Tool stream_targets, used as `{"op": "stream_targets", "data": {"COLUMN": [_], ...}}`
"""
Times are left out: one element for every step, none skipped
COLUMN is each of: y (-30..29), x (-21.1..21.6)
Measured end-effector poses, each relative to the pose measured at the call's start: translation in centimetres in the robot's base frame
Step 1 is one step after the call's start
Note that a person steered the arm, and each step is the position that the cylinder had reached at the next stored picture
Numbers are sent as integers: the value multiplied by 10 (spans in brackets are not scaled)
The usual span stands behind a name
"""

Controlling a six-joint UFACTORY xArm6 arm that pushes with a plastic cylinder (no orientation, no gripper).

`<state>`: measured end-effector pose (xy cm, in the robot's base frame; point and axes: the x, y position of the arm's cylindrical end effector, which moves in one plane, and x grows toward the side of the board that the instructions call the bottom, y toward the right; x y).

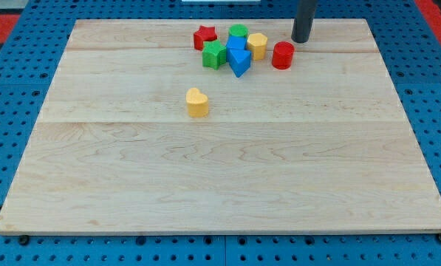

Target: Move the red circle to the center of the board

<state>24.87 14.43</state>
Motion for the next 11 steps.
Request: {"op": "stream_targets", "data": {"y": [0, -13, -18, -2, -17, -65, -79, -97, -106, -106, -96], "x": [36, 72, 56, 18, -1, 39, 80, 119, 141, 167, 144]}}
